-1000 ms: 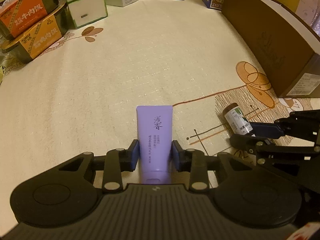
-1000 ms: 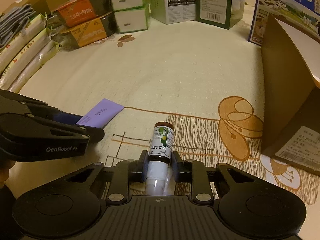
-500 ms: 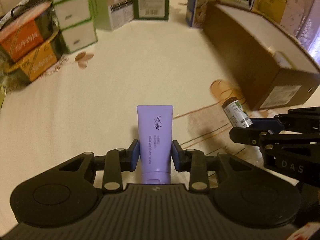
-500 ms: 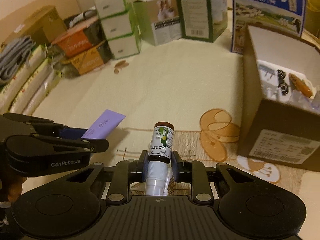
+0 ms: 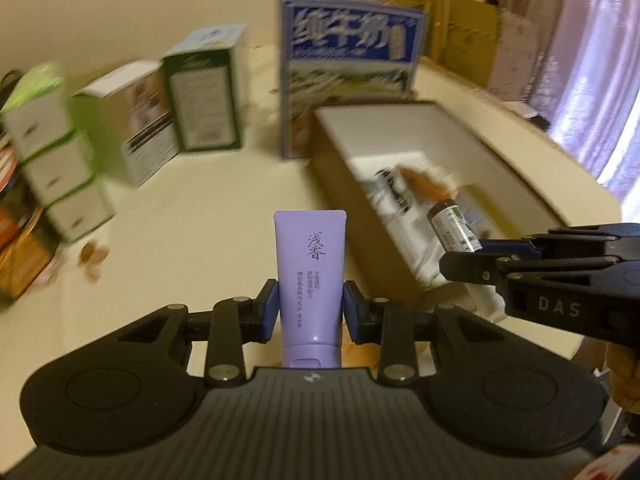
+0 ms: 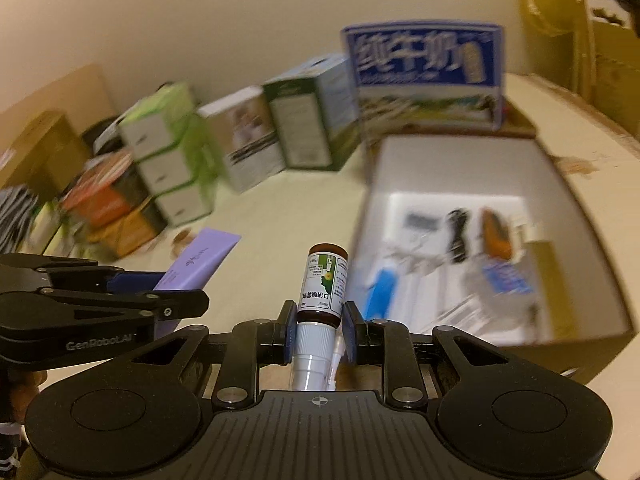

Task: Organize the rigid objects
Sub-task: 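Carry the lavender tube and brown bottle over the brown box with both tools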

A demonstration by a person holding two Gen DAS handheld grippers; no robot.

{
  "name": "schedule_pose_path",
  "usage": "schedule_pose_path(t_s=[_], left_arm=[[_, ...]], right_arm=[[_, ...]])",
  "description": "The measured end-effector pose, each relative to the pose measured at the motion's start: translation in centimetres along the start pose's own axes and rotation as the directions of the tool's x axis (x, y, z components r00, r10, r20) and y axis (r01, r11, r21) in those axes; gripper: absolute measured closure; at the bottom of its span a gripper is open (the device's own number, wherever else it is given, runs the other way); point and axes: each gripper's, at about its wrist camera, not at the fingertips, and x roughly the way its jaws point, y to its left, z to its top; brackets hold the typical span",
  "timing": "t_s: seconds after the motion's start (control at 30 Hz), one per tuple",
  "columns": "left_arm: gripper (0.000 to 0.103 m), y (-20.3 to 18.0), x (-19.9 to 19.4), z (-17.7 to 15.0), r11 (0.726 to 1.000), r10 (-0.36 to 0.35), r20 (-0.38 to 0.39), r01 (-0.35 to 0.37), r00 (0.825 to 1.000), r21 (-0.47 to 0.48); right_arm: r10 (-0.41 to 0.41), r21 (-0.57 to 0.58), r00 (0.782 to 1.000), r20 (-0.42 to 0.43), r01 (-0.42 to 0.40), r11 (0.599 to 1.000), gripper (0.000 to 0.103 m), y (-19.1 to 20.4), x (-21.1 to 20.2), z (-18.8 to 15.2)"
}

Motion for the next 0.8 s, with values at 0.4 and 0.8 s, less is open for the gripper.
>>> schedule_pose_path(t_s=[0.4,0.8], left_arm=[[0.074,-7.1,6.0,6.0,0.994,-0.091,-0.031,0.092,0.995,0.05],[0.074,-9.8,12.8,6.0,0.995,-0.066,-0.148,0.076,0.987,0.066]], right_arm=[[-0.075,0.081,0.997,0.013,0.074,0.994,0.082,-8.2,-0.5,3.2],[-0.084,0.099,0.993,-0.078,0.092,0.991,0.082,-12.1,3.2,2.8]])
